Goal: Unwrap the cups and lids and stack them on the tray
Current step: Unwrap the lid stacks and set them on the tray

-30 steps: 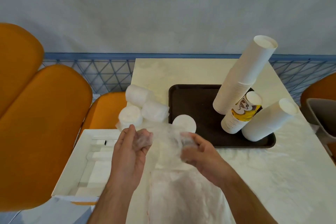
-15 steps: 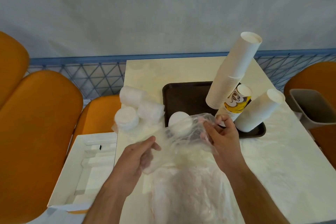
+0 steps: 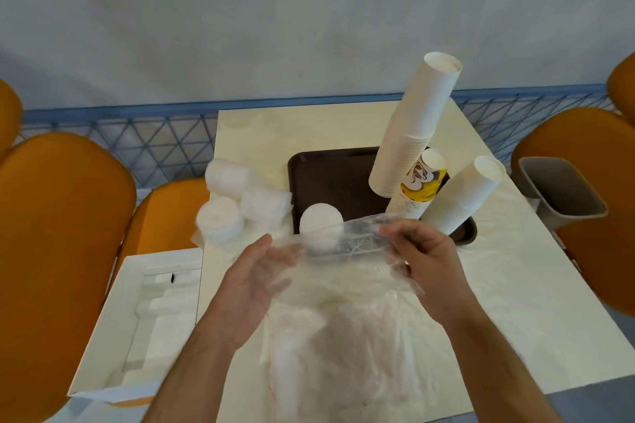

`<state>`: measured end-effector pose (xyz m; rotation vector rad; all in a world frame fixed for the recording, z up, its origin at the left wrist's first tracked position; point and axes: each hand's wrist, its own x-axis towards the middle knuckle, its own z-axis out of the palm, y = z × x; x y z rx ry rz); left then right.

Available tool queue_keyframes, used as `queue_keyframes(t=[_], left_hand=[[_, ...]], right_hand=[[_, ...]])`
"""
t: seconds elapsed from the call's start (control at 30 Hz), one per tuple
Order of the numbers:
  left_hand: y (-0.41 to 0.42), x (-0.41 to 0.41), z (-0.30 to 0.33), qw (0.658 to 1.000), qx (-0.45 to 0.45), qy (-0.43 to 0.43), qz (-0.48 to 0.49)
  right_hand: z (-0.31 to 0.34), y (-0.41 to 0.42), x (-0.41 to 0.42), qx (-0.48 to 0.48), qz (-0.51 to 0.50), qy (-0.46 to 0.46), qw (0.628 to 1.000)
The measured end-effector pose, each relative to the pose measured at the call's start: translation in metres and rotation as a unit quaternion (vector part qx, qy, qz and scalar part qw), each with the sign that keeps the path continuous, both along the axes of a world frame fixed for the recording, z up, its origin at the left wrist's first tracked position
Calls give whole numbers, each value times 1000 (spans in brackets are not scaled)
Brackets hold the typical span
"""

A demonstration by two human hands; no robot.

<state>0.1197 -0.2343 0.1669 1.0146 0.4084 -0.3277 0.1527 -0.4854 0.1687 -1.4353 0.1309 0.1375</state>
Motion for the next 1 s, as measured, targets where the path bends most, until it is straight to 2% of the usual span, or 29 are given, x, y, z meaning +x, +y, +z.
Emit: queue_keyframes(t=[0.23,0.4,0.47,0.57,0.7,1.0], left_hand=[[-16,9,10,991,97,-76,45],[-14,12,14,982,164,-68,61],[-15,13,16,979,182,-66,57],[-19,12,17,974,207,-79,43],[-25,7,19,969,226,-99,12],[-13,-1,25,959,252,-100,-81]], right_hand=[[18,-37,-1,-60,176,31,982],[29,-63,0,-57,288,75,953],[30,-71,2,-48,292,82,952],[27,-66,3,-41,221,83,971],[17,-52,1,-88,167,39,981],[19,-91,3,-42,356,56,932]])
